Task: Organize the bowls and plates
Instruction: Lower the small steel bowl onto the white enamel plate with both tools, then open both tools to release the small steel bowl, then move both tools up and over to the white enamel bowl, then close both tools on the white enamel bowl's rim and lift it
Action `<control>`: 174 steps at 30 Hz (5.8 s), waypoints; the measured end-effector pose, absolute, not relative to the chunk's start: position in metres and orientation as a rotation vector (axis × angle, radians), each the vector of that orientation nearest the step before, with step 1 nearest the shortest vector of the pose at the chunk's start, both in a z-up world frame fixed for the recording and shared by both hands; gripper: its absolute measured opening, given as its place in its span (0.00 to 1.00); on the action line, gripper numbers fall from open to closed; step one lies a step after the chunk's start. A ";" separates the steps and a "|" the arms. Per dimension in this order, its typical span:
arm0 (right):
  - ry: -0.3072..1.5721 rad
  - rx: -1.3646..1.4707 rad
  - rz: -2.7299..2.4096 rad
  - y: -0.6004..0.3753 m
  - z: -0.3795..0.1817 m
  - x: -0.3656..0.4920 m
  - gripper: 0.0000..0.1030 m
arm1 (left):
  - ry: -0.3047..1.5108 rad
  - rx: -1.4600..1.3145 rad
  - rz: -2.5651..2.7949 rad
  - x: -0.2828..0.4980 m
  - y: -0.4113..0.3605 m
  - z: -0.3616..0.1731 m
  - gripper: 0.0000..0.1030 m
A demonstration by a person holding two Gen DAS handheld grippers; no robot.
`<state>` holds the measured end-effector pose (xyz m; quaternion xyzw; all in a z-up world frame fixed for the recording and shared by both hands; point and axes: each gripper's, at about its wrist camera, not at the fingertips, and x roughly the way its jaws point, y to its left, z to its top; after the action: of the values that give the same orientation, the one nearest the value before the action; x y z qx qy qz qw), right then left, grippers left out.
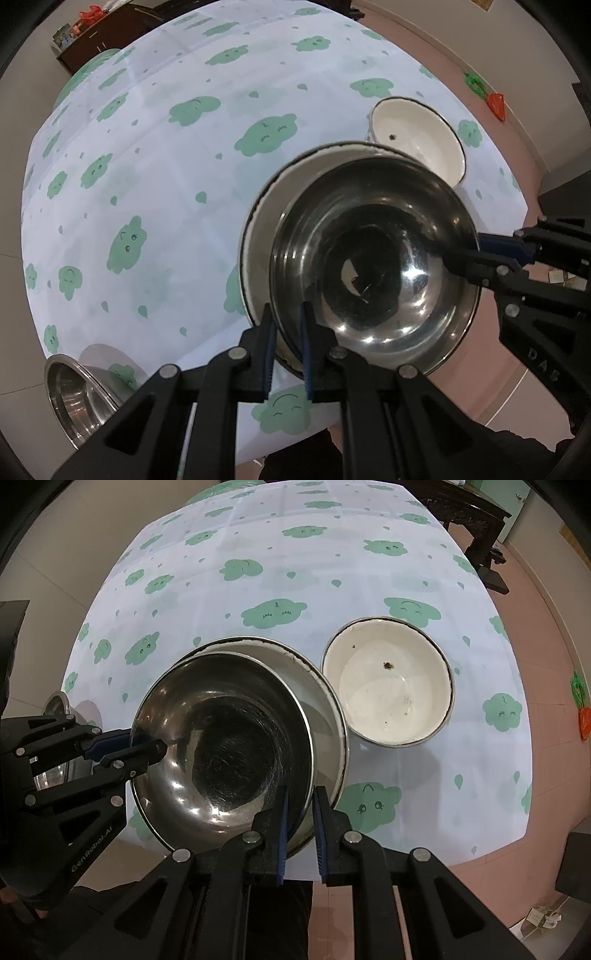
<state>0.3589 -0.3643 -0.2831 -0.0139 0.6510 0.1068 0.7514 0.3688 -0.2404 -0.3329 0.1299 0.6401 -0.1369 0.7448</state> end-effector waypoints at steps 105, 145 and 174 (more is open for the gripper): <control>1.265 0.044 0.223 -0.409 -0.256 0.385 0.46 | 1.277 0.221 -0.284 0.422 -0.273 -0.298 0.48; 1.351 0.132 0.134 -0.480 -0.306 0.426 0.40 | 1.377 0.286 -0.355 0.481 -0.347 -0.352 0.42; 1.367 0.144 0.167 -0.474 -0.308 0.430 0.11 | 1.414 0.268 -0.417 0.478 -0.359 -0.357 0.09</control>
<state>0.4301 -0.4739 -0.3083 0.0664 0.6302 0.0771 0.7697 0.4778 -0.3592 -0.3568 0.1217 0.6429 -0.1895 0.7321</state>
